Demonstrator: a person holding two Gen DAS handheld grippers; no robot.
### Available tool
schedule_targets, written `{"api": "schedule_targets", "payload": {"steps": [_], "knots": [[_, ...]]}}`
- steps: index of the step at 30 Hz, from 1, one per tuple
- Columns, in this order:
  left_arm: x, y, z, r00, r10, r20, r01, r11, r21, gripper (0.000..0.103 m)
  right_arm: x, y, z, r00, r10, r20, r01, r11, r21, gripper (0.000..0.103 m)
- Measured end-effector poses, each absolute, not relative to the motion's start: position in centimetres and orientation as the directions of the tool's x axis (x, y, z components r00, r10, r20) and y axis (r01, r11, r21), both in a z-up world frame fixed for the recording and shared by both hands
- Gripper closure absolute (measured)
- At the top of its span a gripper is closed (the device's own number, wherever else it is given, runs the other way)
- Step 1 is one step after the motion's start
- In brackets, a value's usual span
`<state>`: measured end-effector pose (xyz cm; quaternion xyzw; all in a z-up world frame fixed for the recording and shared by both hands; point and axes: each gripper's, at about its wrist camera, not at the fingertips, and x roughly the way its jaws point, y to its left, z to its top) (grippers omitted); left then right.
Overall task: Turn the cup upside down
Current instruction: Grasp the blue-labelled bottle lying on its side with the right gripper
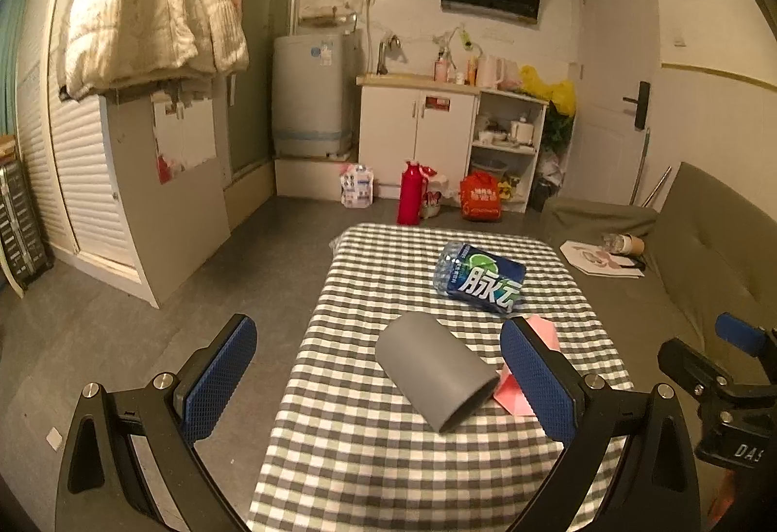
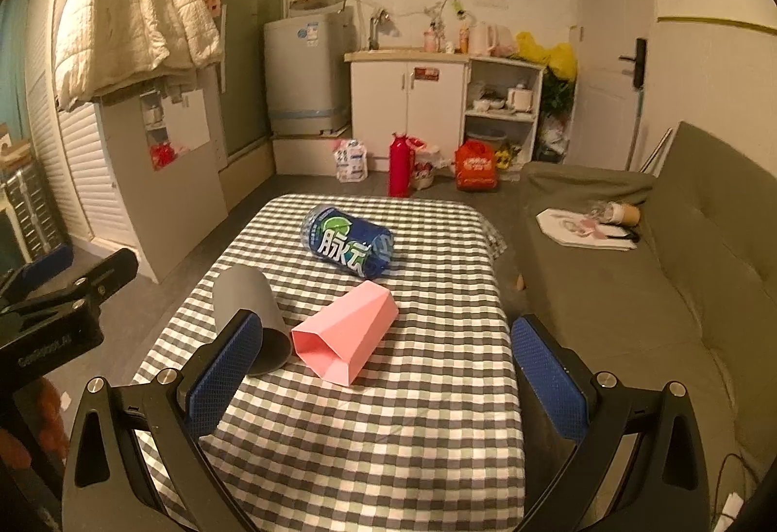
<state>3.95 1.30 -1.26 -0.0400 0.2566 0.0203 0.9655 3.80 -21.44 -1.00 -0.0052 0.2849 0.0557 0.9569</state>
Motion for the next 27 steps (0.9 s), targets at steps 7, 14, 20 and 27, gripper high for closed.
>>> {"api": "schedule_targets", "payload": {"steps": [7, 14, 20, 27], "knots": [[8.5, 1.8, -3.9, 0.774, 0.046, -0.632, -0.069, 0.998, -0.012, 0.000, 9.8, -21.2, -2.2, 0.777, 0.165, -0.608, -0.238, 0.971, -0.041, 0.000], [11.4, 2.6, -5.5, 0.735, 0.064, -0.676, -0.064, 0.998, 0.025, 0.000, 17.1, -19.6, -4.4, 0.710, 0.194, -0.677, -0.370, 0.921, -0.124, 0.000], [17.1, 4.4, -5.6, 0.705, 0.053, -0.707, -0.144, 0.987, -0.070, 0.000, 23.9, -17.6, -5.6, 0.638, 0.228, -0.736, -0.437, 0.894, -0.102, 0.000], [18.3, 4.0, -7.2, 0.674, 0.086, -0.733, -0.112, 0.994, 0.013, 0.000, 29.0, -14.6, -8.2, 0.566, 0.207, -0.798, -0.504, 0.853, -0.136, 0.004]]}}
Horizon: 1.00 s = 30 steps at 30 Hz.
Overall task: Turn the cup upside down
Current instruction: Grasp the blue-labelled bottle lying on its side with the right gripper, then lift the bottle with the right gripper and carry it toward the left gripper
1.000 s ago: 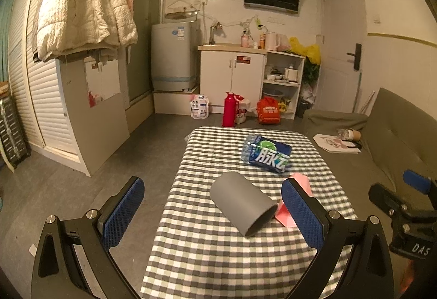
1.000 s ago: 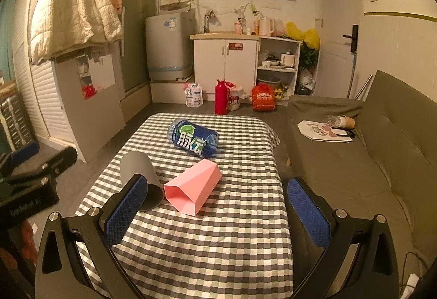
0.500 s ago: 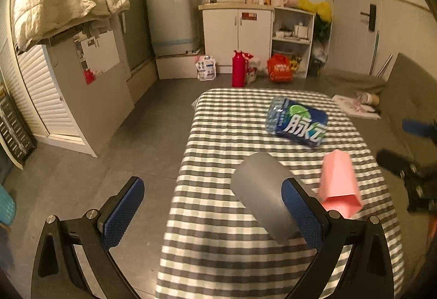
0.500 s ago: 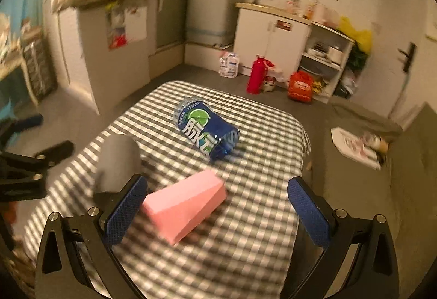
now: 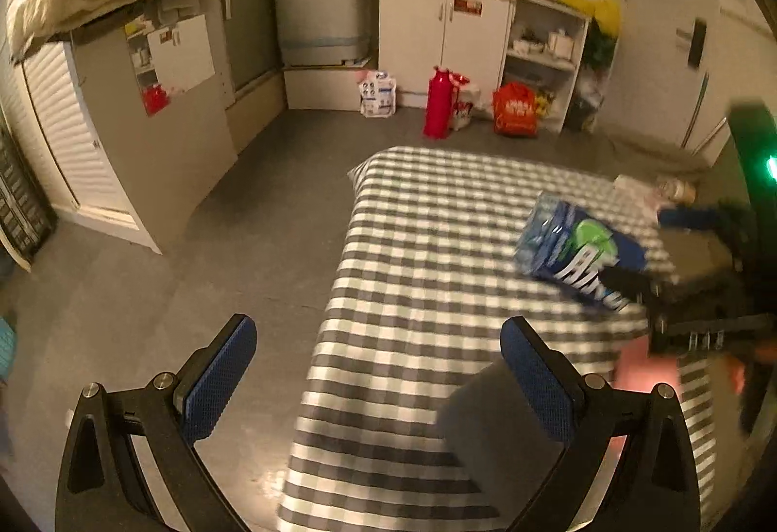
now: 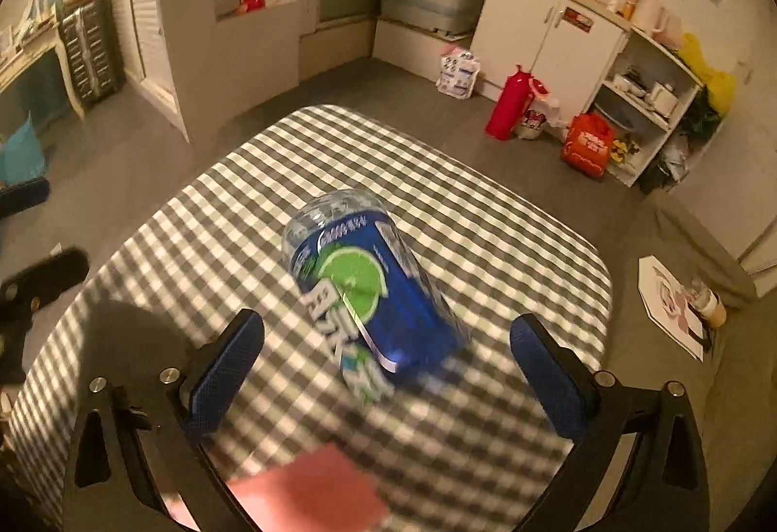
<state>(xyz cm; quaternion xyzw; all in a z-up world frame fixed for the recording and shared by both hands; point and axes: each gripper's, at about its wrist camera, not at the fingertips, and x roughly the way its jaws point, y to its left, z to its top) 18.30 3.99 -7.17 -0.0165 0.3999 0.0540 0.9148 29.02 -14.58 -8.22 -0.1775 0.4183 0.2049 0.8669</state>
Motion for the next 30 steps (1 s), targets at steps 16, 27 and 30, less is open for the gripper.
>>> {"api": "schedule_targets", "payload": {"steps": [16, 27, 30], "knots": [[18.8, 4.4, -7.8, 0.651, 0.080, -0.754, -0.101, 0.995, 0.018, 0.000, 33.2, -11.1, -12.9, 0.448, 0.073, -0.891, -0.567, 0.794, -0.220, 0.014], [18.0, 4.3, -7.6, 0.652, 0.078, -0.754, -0.071, 0.997, 0.041, 0.000, 32.1, -11.5, -12.2, 0.449, 0.049, -0.892, -0.535, 0.814, -0.225, 0.035], [17.6, 4.3, -7.1, 0.659, 0.077, -0.748, -0.072, 0.997, 0.039, 0.000, 31.0, -12.0, -10.4, 0.459, 0.079, -0.885, -0.526, 0.827, -0.199, 0.037]]}}
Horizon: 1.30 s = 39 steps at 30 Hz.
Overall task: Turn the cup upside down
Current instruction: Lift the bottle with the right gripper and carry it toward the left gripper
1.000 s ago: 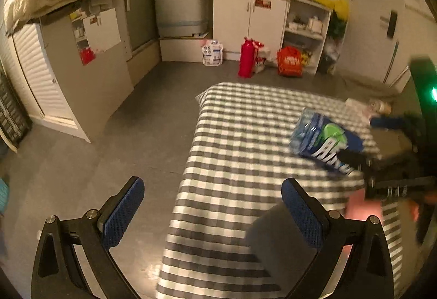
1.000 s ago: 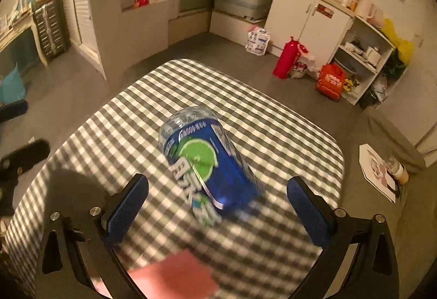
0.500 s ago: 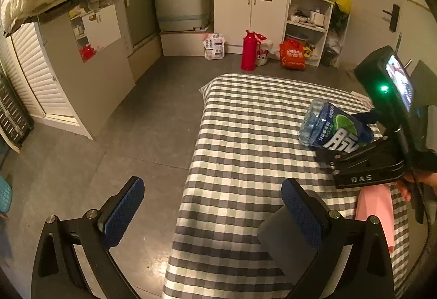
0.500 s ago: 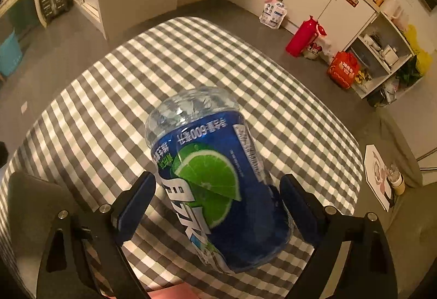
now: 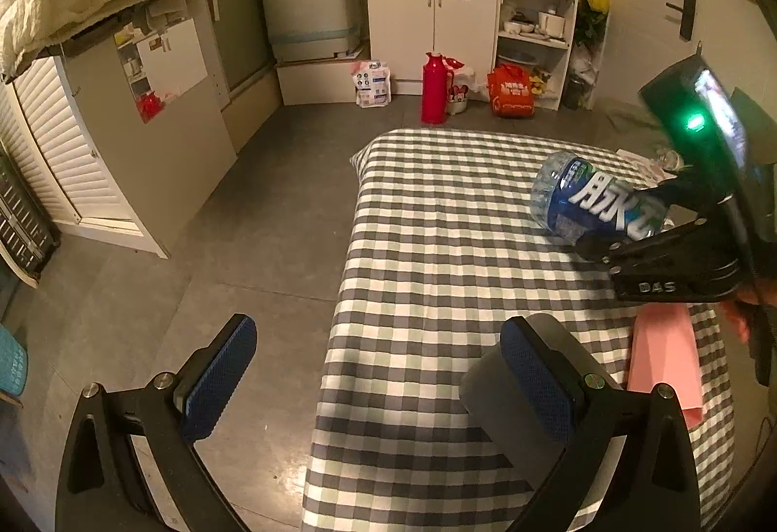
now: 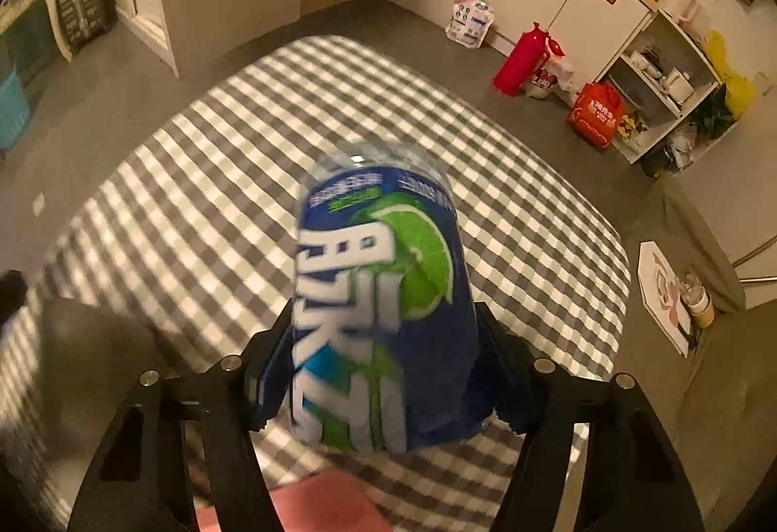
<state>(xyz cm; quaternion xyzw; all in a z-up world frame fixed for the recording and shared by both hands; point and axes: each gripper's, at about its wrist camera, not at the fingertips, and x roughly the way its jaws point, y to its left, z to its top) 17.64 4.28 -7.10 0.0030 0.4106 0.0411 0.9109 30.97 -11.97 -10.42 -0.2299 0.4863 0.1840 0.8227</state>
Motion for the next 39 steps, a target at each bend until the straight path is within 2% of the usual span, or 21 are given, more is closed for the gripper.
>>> {"api": "schedule_targets", "payload": {"steps": [11, 16, 24, 30, 39], "knots": [[14.2, 3.7, -4.1, 0.698, 0.060, -0.713, -0.065, 0.998, 0.020, 0.000, 23.8, -14.7, -1.9, 0.560, 0.134, -0.818, -0.484, 0.854, -0.191, 0.038], [11.2, 3.5, -3.0, 0.717, 0.069, -0.693, -0.081, 0.997, 0.015, 0.000, 16.3, -16.1, 0.5, 0.591, 0.193, -0.784, -0.396, 0.915, -0.073, 0.038], [5.6, 3.3, -3.3, 0.715, 0.106, -0.691, -0.131, 0.991, 0.016, 0.000, 5.4, -14.6, -3.4, 0.571, 0.164, -0.805, -0.269, 0.963, 0.005, 0.038], [3.5, 3.1, -4.5, 0.687, 0.151, -0.711, -0.149, 0.987, 0.066, 0.000, 4.2, -14.2, -6.7, 0.541, 0.110, -0.834, -0.196, 0.981, 0.002, 0.037], [4.2, 2.3, -5.8, 0.657, 0.152, -0.739, -0.139, 0.987, 0.079, 0.000, 3.5, -12.8, -9.9, 0.493, 0.124, -0.861, -0.228, 0.974, 0.009, 0.037]]}}
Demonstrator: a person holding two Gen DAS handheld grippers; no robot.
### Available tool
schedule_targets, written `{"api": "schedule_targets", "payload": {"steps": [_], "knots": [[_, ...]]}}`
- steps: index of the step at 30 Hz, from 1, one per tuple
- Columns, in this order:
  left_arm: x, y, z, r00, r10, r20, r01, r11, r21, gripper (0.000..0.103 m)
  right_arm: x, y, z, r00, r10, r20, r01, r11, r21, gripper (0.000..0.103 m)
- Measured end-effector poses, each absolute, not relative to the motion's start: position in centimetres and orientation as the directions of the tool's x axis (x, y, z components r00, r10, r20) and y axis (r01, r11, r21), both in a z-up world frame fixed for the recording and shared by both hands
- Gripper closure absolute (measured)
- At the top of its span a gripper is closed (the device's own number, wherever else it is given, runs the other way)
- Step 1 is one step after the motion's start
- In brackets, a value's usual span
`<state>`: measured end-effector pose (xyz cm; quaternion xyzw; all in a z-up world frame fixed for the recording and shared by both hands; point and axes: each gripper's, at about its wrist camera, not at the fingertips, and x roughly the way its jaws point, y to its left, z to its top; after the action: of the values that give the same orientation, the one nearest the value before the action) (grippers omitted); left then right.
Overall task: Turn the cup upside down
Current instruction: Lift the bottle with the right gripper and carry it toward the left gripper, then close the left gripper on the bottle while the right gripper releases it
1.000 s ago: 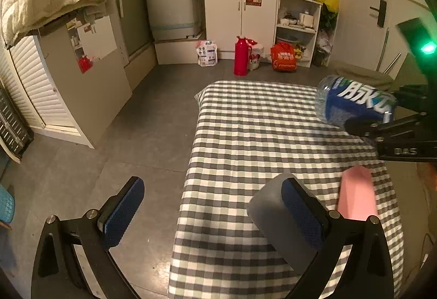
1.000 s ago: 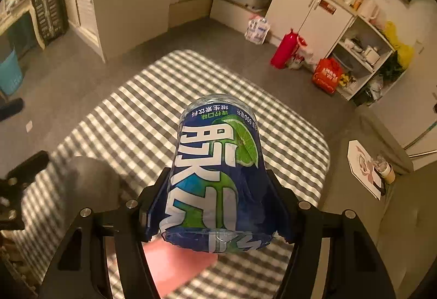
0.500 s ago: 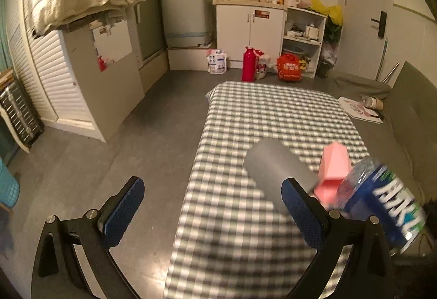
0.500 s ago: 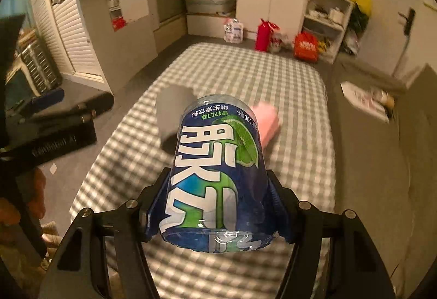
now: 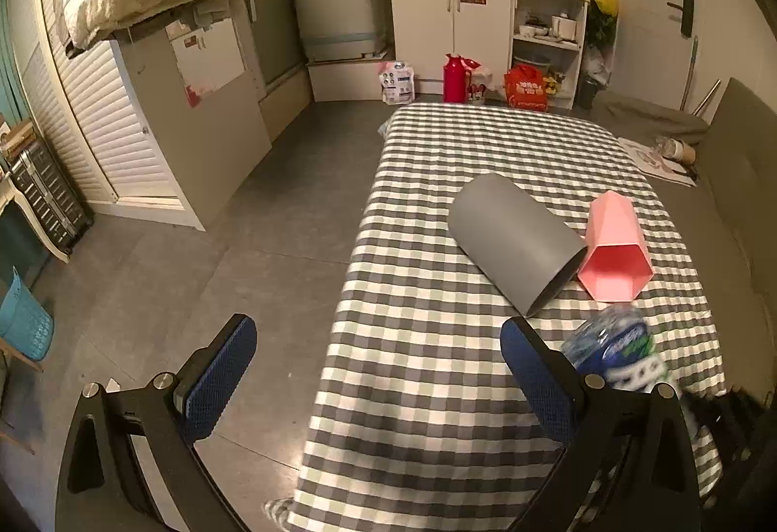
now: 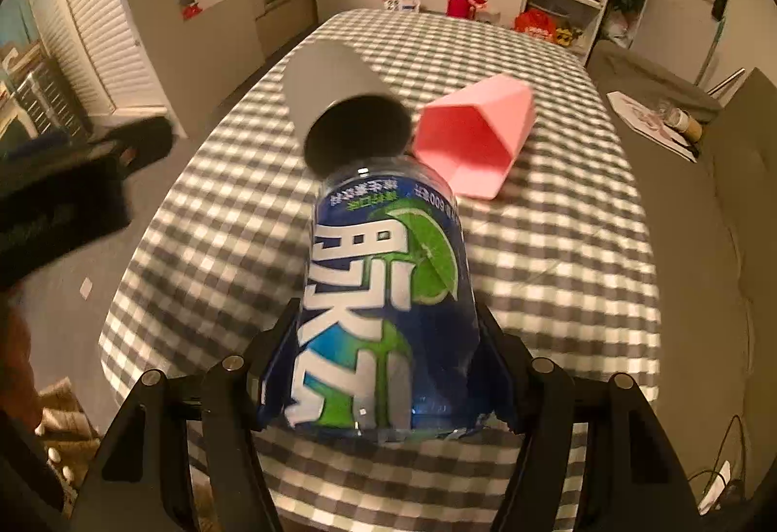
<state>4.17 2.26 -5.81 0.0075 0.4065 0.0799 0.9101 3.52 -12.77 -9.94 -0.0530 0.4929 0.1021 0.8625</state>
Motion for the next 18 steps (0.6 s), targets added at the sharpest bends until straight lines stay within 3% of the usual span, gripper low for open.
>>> {"api": "schedule_targets", "payload": {"steps": [5, 8, 11, 18], "knots": [[4.5, 0.6, -6.2, 0.653, 0.135, -0.745, -0.108, 0.991, 0.085, 0.000, 3.0, -12.9, -10.8, 0.458, 0.142, -0.877, -0.243, 0.970, 0.030, 0.034], [4.5, -0.1, -6.1, 0.650, 0.137, -0.747, -0.092, 0.991, 0.101, 0.000, 2.8, -13.6, -10.6, 0.416, 0.159, -0.896, -0.242, 0.969, 0.059, 0.019], [4.8, -0.2, -5.6, 0.639, 0.162, -0.752, -0.111, 0.987, 0.118, 0.000, 2.4, -15.0, -8.4, 0.424, 0.211, -0.881, -0.263, 0.959, 0.103, 0.014], [4.4, -0.3, -4.7, 0.614, 0.113, -0.781, -0.152, 0.988, 0.024, 0.000, 2.6, -22.0, -3.4, 0.535, 0.105, -0.839, -0.179, 0.984, 0.010, 0.013]]}}
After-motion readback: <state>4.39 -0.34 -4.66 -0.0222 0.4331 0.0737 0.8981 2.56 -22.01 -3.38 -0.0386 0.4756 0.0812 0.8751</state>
